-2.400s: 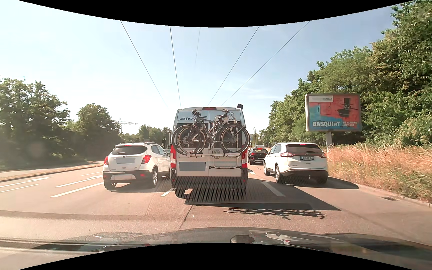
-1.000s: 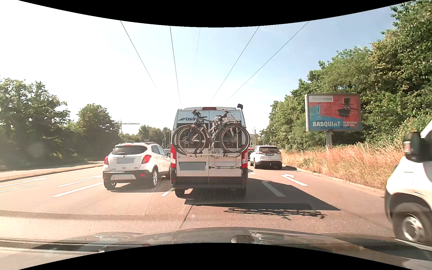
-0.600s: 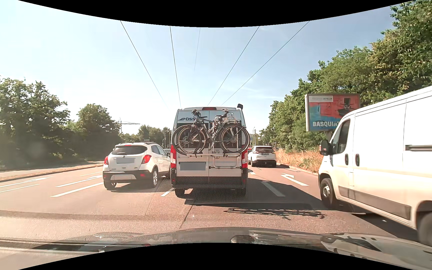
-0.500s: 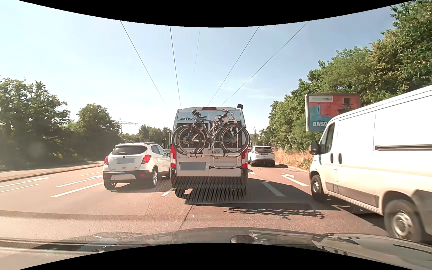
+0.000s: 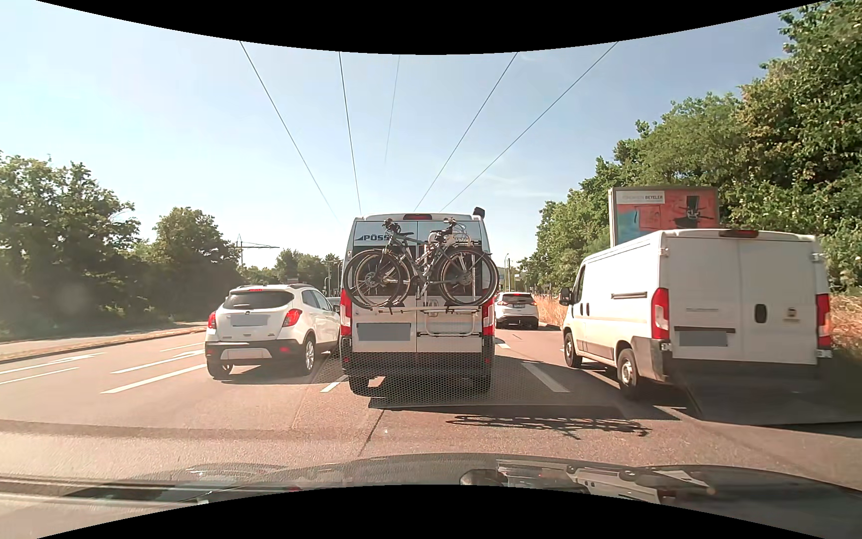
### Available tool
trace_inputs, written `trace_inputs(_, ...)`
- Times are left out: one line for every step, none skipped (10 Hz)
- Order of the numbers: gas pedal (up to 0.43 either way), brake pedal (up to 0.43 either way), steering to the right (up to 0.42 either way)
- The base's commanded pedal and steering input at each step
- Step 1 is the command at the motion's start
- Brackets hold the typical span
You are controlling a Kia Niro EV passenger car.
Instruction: Follow the waypoints while adhering to traffic rules and regulations
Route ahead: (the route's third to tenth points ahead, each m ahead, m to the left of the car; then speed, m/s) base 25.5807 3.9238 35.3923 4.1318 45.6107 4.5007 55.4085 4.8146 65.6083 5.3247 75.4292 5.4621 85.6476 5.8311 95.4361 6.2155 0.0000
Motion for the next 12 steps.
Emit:
trace_inputs(0.0, 0.213, -0.003)
trace_inputs(0.0, 0.207, -0.003)
trace_inputs(0.0, 0.207, -0.003)
trace_inputs(0.0, 0.207, -0.003)
trace_inputs(0.0, 0.207, -0.003)
trace_inputs(0.0, 0.207, -0.003)
trace_inputs(0.0, 0.207, -0.003)
trace_inputs(0.0, 0.207, -0.003)
trace_inputs(0.0, 0.207, -0.003)
trace_inputs(0.0, 0.201, -0.003)
trace_inputs(0.0, 0.213, -0.003)
trace_inputs(0.0, 0.207, -0.003)
